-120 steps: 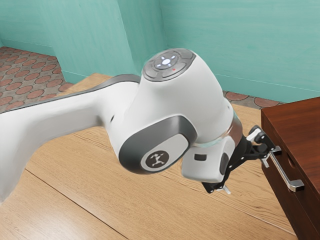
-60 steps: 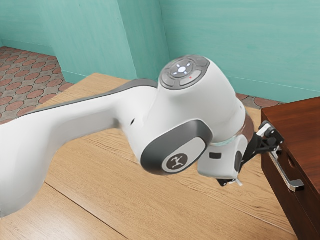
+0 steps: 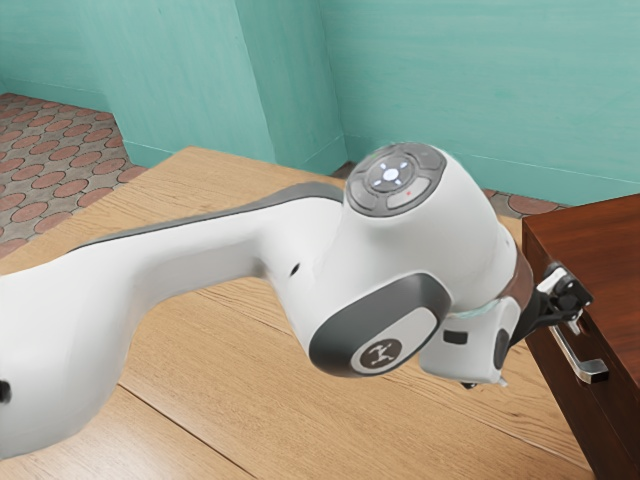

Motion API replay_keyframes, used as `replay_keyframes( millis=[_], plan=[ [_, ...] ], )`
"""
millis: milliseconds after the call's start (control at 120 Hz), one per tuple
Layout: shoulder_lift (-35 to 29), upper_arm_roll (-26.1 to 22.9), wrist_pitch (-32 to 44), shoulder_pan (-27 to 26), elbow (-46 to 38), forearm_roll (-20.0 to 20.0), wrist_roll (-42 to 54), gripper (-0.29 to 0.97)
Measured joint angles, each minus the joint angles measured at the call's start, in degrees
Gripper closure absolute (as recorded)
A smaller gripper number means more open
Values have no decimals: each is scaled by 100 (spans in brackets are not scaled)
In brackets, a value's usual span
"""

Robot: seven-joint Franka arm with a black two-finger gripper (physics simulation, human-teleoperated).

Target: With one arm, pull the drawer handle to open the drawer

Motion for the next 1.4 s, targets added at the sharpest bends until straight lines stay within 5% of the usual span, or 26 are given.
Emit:
replay_keyframes(
  millis=[1400],
  plan=[
    [-1068, 341, 50, -53, -1345, 196, 593, 1]
  ],
)
